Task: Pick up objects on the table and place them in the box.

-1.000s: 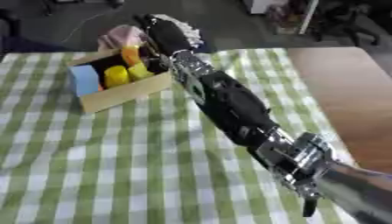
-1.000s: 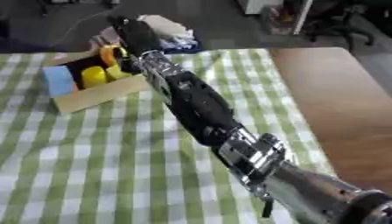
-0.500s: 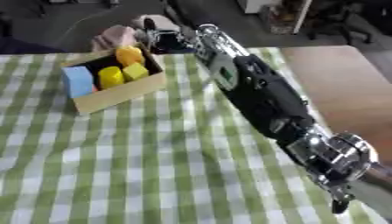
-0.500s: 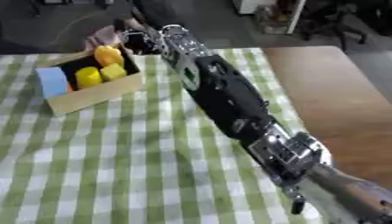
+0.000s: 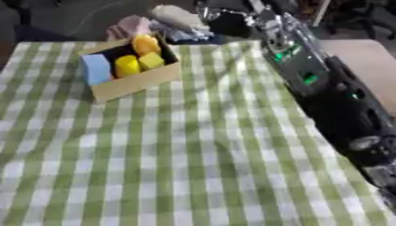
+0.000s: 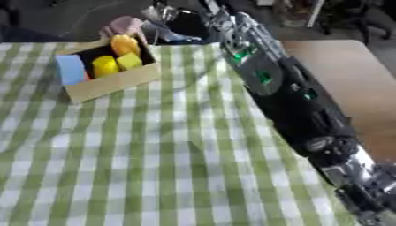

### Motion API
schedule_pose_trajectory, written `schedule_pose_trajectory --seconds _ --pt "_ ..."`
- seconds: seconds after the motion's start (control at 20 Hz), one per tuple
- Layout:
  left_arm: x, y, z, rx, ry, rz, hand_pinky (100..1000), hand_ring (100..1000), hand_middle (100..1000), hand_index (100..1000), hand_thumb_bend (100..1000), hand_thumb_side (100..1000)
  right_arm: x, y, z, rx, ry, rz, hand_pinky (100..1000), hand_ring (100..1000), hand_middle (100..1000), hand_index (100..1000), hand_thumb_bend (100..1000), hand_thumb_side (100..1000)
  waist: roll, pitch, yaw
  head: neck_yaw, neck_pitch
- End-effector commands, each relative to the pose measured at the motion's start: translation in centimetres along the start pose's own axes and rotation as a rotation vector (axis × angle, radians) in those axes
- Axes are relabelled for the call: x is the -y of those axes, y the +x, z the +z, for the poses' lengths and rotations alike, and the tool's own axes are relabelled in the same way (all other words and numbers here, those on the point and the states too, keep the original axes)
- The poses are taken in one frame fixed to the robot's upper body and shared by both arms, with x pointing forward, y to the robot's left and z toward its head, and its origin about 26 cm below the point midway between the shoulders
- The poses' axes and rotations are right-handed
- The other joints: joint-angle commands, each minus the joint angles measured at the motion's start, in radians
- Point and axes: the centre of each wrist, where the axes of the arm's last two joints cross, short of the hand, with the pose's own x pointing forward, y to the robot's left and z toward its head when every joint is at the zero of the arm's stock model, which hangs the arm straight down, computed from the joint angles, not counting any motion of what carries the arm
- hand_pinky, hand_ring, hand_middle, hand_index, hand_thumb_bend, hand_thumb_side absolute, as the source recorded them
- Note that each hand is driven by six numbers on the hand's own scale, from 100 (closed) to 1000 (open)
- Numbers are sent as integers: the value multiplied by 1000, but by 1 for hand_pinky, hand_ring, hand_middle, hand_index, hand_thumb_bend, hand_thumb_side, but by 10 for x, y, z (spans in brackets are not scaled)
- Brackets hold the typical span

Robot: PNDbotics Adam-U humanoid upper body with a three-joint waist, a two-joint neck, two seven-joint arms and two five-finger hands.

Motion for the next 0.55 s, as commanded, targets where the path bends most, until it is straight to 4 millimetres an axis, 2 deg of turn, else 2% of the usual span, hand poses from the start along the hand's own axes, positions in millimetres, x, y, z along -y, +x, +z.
schedule_pose_trajectory --seconds 0.05,0.25,0.55 --pt "-6 3 1 4 19 -34 717 597 666 817 186 684 13 11 11 38 -48 -70 697 749 762 914 100 433 4 -37 -18 69 30" --pt "-6 0 8 -38 30 -44 720 609 679 817 180 690 7 7 38 27 -60 -159 693 748 761 896 100 447 8 -50 -64 144 34" --pt "-2 -4 16 -82 34 -53 727 628 699 819 164 699 -11 -13 80 -62 -107 -249 669 722 727 858 100 466 22 -53 -143 211 34"
